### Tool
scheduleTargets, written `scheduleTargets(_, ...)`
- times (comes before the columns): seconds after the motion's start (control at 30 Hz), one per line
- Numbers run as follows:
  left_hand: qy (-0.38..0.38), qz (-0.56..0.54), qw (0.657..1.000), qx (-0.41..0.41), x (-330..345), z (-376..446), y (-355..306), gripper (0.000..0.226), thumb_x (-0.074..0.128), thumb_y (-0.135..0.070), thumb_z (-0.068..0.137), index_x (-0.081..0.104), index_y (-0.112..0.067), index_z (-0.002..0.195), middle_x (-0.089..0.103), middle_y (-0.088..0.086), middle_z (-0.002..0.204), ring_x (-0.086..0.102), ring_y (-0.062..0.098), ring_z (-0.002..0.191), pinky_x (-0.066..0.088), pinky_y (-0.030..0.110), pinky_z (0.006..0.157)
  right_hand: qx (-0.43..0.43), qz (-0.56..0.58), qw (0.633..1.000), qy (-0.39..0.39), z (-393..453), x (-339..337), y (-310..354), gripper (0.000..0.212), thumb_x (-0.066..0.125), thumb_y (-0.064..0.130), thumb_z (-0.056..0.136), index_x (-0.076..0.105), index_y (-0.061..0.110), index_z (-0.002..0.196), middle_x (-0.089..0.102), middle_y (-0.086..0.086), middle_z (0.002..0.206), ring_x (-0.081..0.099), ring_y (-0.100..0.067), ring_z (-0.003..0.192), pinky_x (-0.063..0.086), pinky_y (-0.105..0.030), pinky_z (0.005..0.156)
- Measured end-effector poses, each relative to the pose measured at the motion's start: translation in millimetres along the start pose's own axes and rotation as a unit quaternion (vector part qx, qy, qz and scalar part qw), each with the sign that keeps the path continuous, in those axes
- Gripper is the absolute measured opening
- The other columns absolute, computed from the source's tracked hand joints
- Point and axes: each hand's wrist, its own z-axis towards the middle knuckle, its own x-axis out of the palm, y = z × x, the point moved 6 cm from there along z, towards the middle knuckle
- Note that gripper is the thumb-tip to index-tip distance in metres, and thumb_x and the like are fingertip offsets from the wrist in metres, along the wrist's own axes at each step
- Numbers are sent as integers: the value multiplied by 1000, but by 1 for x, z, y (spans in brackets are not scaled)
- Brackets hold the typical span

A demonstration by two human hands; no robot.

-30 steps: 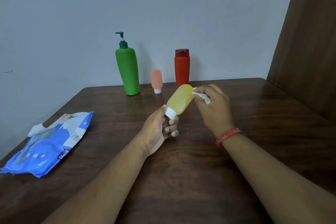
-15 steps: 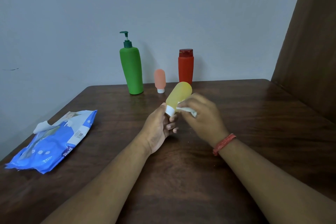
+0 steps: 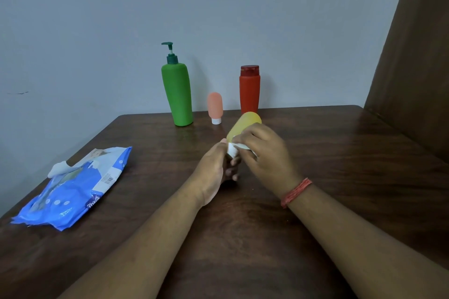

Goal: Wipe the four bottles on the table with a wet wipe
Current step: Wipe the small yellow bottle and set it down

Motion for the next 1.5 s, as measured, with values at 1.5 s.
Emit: scheduleTargets(1.5, -108, -53, 990, 72, -12, 6, 0, 12, 56, -16, 102, 48, -7, 104, 71, 13, 96, 71, 21, 84, 60, 33, 79, 99, 79, 992, -26, -5, 3, -7, 13, 72, 2, 86, 73, 10, 96, 65, 0, 100, 59, -7, 91, 43, -6, 79)
